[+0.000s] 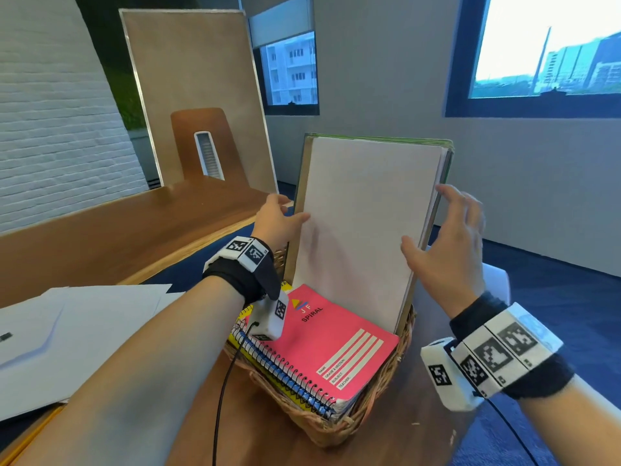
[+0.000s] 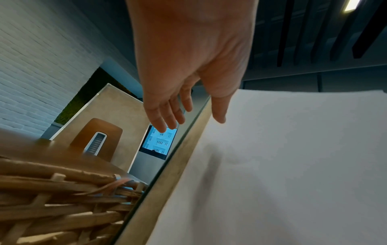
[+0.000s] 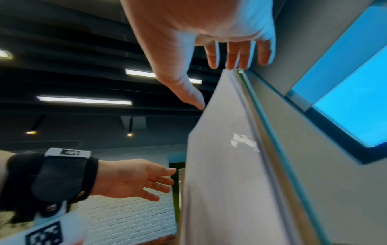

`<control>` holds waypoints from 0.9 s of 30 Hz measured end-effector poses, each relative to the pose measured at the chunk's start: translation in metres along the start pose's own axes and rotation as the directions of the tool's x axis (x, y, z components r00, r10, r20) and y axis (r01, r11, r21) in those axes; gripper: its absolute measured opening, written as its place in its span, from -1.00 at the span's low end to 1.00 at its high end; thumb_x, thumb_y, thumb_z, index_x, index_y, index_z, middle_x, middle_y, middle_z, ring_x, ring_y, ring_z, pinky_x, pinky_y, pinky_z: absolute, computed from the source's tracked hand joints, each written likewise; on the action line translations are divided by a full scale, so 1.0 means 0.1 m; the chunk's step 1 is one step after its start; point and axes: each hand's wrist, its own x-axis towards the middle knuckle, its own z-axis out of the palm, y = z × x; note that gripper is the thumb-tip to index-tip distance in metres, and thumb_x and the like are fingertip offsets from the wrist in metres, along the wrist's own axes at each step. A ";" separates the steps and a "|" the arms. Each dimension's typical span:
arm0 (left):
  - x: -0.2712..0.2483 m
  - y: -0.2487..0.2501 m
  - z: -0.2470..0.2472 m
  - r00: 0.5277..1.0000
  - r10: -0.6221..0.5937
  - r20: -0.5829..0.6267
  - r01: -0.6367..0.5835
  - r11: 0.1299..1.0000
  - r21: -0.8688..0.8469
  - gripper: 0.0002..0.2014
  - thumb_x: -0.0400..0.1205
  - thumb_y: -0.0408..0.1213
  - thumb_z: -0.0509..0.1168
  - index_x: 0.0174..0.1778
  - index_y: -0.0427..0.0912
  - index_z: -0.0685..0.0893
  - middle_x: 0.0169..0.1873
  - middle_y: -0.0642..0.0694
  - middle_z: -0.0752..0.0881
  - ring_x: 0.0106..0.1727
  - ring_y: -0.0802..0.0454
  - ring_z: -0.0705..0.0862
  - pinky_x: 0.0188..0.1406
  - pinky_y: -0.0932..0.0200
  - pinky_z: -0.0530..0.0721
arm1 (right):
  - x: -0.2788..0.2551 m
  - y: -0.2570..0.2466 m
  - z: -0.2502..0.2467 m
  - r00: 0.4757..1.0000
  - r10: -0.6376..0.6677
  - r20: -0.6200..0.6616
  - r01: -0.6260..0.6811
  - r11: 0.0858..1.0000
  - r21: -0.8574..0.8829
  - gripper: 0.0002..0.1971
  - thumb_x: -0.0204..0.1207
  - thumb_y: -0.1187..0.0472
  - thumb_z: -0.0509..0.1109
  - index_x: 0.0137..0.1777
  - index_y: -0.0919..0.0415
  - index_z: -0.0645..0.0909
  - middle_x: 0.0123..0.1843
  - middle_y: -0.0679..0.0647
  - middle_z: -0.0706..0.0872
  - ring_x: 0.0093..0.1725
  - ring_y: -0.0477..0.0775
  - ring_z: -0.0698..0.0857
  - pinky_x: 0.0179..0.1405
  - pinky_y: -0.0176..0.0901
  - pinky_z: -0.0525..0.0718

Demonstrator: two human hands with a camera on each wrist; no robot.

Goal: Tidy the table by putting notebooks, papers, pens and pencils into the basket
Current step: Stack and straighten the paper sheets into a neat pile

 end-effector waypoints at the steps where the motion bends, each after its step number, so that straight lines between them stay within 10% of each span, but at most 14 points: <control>1: -0.01 -0.01 -0.04 1.000 0.001 -0.016 -0.001 1.000 0.009 -0.47 0.56 -0.04 0.40 0.39 -0.15 0.44 0.29 -0.12 0.59 0.25 -0.06 0.58 0.28 0.00 0.62 | -0.01 -0.08 0.01 0.999 -0.052 -0.014 0.053 0.998 0.046 -0.34 0.33 0.26 0.46 0.45 0.23 0.35 0.40 0.21 0.39 0.44 0.16 0.34 0.43 -0.03 0.31; 14: -0.60 -0.76 -1.56 0.974 -0.100 -0.204 0.157 0.946 0.283 -0.89 0.58 -0.24 0.37 -0.01 -0.15 0.67 -0.09 -0.06 0.63 -0.09 0.03 0.59 -0.18 0.19 0.59 | -0.25 -1.63 0.67 0.810 -0.465 0.357 0.277 0.840 0.466 -0.77 0.47 0.30 0.39 0.12 0.17 0.63 0.13 0.00 0.55 0.16 -0.09 0.53 0.10 -0.59 0.41; 22: -1.46 -1.68 -2.48 0.901 -0.332 -0.280 0.430 0.767 0.476 -0.87 0.60 -0.39 0.25 -0.26 -0.25 0.61 -0.30 -0.21 0.60 -0.24 -0.09 0.54 -0.33 0.15 0.44 | -0.75 -2.27 1.37 0.520 -0.528 0.672 0.287 0.849 0.445 -0.84 0.46 0.19 0.37 0.03 0.13 0.65 0.17 0.09 0.57 0.23 0.11 0.51 0.21 -0.09 0.48; 27: -2.01 -2.11 -2.77 0.872 -0.413 -0.262 0.482 0.635 0.604 -0.92 0.65 -0.28 0.23 -0.12 -0.17 0.59 -0.06 -0.17 0.67 -0.06 -0.11 0.59 -0.02 0.03 0.60 | -1.16 -2.32 1.80 0.358 -0.456 0.815 0.299 0.883 0.363 -0.84 0.44 0.17 0.36 0.01 0.06 0.67 0.19 0.06 0.61 0.24 0.12 0.54 0.24 0.13 0.55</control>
